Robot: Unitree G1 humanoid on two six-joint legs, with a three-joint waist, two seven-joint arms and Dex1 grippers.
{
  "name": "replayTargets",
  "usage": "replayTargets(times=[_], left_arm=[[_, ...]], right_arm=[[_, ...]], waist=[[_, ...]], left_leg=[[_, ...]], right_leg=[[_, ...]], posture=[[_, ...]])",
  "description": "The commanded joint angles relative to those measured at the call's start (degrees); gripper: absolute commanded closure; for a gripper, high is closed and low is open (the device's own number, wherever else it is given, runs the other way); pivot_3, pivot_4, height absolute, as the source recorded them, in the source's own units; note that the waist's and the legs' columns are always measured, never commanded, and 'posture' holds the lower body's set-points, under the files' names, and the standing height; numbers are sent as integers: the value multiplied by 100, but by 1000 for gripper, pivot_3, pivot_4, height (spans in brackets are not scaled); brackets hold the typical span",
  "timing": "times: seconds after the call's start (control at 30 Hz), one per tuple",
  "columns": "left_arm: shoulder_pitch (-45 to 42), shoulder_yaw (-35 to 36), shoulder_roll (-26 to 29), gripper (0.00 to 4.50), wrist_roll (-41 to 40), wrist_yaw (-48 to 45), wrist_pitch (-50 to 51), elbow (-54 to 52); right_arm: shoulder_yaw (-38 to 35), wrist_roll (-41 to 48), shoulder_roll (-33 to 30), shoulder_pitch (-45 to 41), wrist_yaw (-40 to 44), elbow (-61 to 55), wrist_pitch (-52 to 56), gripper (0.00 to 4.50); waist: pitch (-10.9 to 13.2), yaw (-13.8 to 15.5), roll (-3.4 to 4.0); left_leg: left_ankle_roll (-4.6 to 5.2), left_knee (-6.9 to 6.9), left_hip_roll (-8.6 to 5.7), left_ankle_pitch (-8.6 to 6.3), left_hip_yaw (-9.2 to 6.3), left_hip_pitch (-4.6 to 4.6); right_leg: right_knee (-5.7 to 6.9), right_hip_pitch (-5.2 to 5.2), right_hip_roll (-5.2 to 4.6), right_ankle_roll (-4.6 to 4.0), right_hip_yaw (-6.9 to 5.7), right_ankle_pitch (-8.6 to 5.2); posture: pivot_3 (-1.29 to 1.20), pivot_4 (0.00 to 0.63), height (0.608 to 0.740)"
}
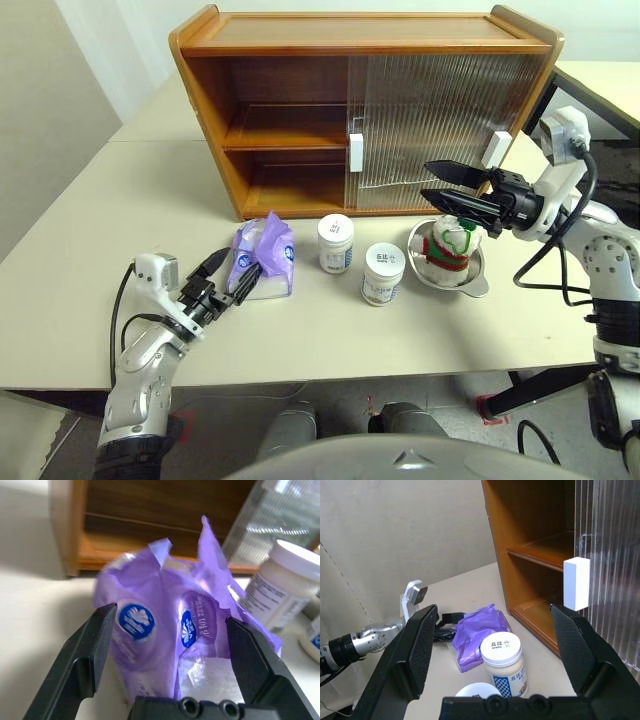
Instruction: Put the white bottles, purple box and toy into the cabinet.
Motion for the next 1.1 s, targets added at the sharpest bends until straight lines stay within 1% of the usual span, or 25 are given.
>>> replayTargets(times=[0.03, 0.2, 0.3, 0.5, 0.53, 0.57, 0.67, 1.0, 1.1], left_arm=[[137, -174, 62, 30, 85, 105, 220, -368], [279, -220, 107, 30, 29, 414, 699, -915], [289, -264, 132, 612, 30, 608, 996, -1222], [298, -195, 148, 2695, -72, 987, 1557, -1703], [319, -176, 149, 3074, -93, 1035, 1628, -1750], [337, -163, 151, 3346, -104, 1073, 1685, -1782], [389, -162, 169, 4449, -119, 1113, 1781, -1883], [394, -142, 213, 4479, -168, 1104, 1802, -1878], [375, -80, 189, 3903, -178, 1130, 1716, -1896]], right_arm=[[-72, 27, -61, 6, -27, -134, 66, 0], [-85, 24, -54, 7, -44, -145, 64, 0], [-79, 8, -44, -23, -45, -120, 47, 0], [-85, 0, -45, -110, -46, -79, 18, 0], [-91, 2, -48, -117, -50, -78, 17, 0], [-96, 0, -51, -124, -52, -75, 11, 0], [-111, 0, -59, -132, -56, -74, 4, 0], [-109, -7, -48, -101, -69, -95, -13, 0], [-99, -25, -56, -98, -45, -56, -25, 0]], waist=[[0, -7, 0], [0, -13, 0], [1, -12, 0], [1, -12, 0], [1, -12, 0], [1, -12, 0], [1, -11, 0], [1, -10, 0], [1, -10, 0]], left_leg=[[0, 0, -1, 0, 1, 0], [2, 0, -8, 1, 4, 4], [3, 1, -8, 2, 3, 6], [2, 0, -7, 1, 3, 8], [1, 0, -7, 1, 3, 8], [1, 0, -6, 1, 3, 8], [0, -1, -7, 0, 3, 7], [-1, 0, -6, -1, 3, 8], [-1, 0, -6, -1, 3, 8]], right_leg=[[0, 0, 3, 1, 0, -1], [0, 6, 8, 4, 0, -3], [0, 8, 8, 3, 1, -3], [0, 9, 7, 2, 1, -3], [0, 8, 7, 1, 1, -4], [0, 8, 8, 0, 1, -4], [0, 8, 8, -2, 1, -5], [0, 8, 7, -5, 2, -4], [0, 8, 7, -5, 2, -4]], posture=[[-19, 11, 740], [-19, 12, 740], [-15, 11, 740], [-13, 9, 740], [-15, 9, 740], [-15, 9, 740], [-18, 8, 740], [-19, 5, 740], [-19, 5, 740]])
